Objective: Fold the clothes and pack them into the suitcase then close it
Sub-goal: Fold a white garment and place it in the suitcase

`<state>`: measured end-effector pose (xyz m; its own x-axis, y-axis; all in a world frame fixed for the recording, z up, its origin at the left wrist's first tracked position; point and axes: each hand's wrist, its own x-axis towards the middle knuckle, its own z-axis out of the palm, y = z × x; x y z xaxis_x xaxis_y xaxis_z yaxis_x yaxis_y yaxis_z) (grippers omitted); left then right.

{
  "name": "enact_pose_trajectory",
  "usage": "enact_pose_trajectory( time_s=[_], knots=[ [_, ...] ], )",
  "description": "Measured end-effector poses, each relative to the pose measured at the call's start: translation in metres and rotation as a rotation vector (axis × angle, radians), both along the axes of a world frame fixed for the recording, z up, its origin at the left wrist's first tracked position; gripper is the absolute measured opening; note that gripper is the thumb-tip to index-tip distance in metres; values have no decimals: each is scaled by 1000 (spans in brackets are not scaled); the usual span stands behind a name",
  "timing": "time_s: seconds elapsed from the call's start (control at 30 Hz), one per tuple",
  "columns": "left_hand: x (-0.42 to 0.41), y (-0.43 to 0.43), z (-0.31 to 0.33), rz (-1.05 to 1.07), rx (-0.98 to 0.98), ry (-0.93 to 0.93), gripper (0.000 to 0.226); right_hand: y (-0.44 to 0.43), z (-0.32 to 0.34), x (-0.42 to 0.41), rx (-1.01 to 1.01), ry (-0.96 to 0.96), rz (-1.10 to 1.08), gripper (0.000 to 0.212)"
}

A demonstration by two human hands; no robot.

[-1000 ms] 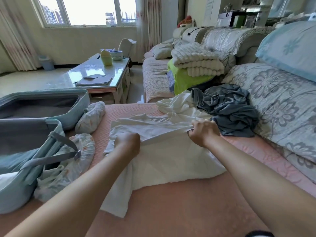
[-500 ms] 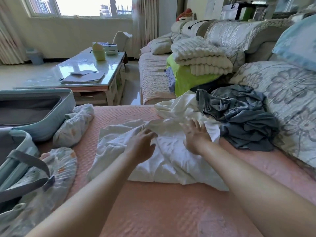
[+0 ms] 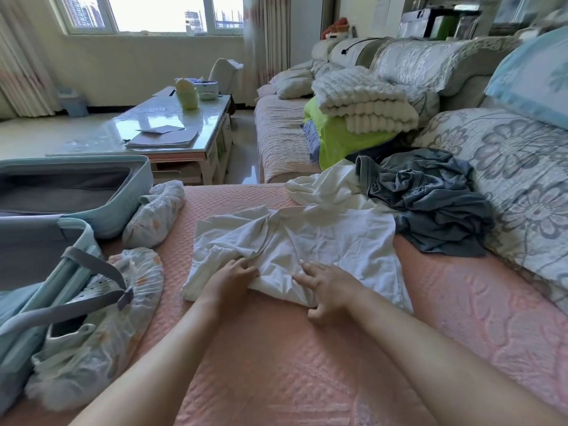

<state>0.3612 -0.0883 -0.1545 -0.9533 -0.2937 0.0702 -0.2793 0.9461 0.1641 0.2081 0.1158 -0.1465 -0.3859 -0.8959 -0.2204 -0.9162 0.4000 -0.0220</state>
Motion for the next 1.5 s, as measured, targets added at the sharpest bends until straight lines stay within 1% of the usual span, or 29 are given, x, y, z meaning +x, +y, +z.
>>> enact_pose_trajectory(
  time_s=[0.03,0.1,0.17,0.27,0.4,0.43,0.5,0.53,0.57,0.6,0.63,0.67,0.7,0.77,0.8,0.83,0.87,0.9,0.97,1.03,1.1,1.2,1.27,1.3,1.33,1.37,1.4,1.47,1.5],
  knots=[
    [2,5,7,13,7,-19,31,1,3,4,28,-22,-23,89],
    [10,22,27,50,2,-101,31,6,7,16,9,-18,-55,74],
    [23,37,34,50,10,-187,32,13,13,27,-56,75,-62,53],
    [54,55,42,48,-39,-255,23,22,31,50,-19,160,-81,34],
    [83,65,67,24,-42,-592,28,43,42,92,-43,-58,-58,15],
    [88,69,71,49,8,-687,32,49,42,101,-34,-128,-50,14],
    [93,77,72,143,260,-839,45,63,43,111,-29,-326,-67,16],
    [95,82,69,157,350,-843,44,70,46,112,-48,-459,-116,21],
    [96,88,67,141,384,-794,39,78,50,111,-89,-574,-182,28],
    [95,93,64,102,363,-695,33,85,53,108,-144,-631,-247,36],
    [94,98,62,57,308,-574,27,91,55,105,-198,-623,-308,39],
    [92,105,59,-1,235,-456,21,97,57,101,-231,-548,-360,40],
    [90,113,58,-49,184,-359,18,103,58,96,-231,-394,-414,42],
    [88,128,52,-120,185,-264,19,115,59,89,-95,-40,-562,49],
    [87,135,48,-151,201,-259,22,120,58,87,14,75,-661,51],
    [87,141,44,-183,209,-263,26,127,60,88,130,136,-748,52],
    [88,146,39,-214,209,-262,30,134,59,89,237,147,-792,50],
    [88,150,34,-242,207,-247,34,140,58,90,315,144,-791,48],
    [88,156,24,-277,191,-183,31,149,47,90,351,92,-763,45],
    [84,160,16,-300,155,-102,17,155,42,89,221,10,-806,38],
    [82,162,11,-329,146,-51,7,161,38,88,4,-19,-872,31],
    [82,164,8,-363,151,5,10,167,37,86,-374,-53,-910,26],
    [83,168,11,-365,133,19,14,169,40,82,-591,-157,-955,28],
    [83,170,14,-372,113,4,14,171,42,78,-660,-200,-982,28],
    [83,173,17,-371,83,-42,14,173,44,75,-676,-204,-990,28],
    [84,175,18,-370,65,-98,12,177,45,72,-637,-168,-968,30],
    [85,178,18,-364,74,-156,10,181,44,69,-548,-110,-932,32],
    [89,181,16,-366,147,-249,8,184,40,69,-320,14,-836,37],
    [92,181,14,-373,173,-256,10,181,37,71,-221,36,-798,41]
  ],
)
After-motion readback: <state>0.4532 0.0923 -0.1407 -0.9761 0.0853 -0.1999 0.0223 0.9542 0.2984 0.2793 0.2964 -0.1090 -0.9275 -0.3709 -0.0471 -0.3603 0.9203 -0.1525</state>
